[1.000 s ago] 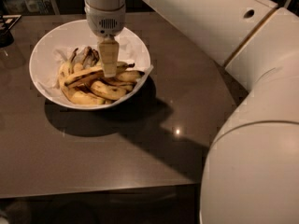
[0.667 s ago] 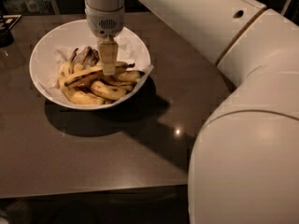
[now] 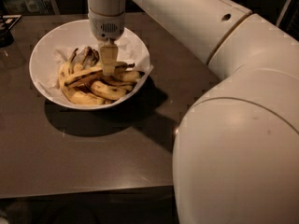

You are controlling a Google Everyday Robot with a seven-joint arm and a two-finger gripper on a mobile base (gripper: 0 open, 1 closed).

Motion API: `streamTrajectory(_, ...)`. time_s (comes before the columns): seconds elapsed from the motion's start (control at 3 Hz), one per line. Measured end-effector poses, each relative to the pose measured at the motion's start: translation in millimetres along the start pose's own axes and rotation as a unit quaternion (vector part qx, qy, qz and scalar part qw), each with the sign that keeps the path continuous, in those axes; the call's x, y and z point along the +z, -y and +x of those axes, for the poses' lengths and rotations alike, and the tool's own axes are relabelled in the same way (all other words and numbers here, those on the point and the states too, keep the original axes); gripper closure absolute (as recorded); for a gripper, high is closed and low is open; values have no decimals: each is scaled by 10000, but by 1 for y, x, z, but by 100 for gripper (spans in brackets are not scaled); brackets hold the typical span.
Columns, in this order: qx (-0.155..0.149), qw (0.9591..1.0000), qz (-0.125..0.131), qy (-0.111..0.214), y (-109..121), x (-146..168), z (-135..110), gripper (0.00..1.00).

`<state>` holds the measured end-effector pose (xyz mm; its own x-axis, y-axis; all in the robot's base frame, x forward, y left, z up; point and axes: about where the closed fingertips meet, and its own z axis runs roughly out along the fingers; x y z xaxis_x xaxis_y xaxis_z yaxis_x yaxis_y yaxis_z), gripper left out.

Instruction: Pick banana from white bowl

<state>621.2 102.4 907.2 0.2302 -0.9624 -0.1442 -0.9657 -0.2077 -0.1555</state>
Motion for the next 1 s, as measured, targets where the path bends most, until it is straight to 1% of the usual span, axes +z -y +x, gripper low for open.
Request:
streamTrajectory(0.33, 106, 9998, -164, 75, 1, 14, 4, 40)
streamTrajectory(0.67, 178, 9994, -268, 109, -1, 19, 7, 39)
streamTrajectory(1.0, 208, 9994, -257, 108, -1, 18, 9, 59)
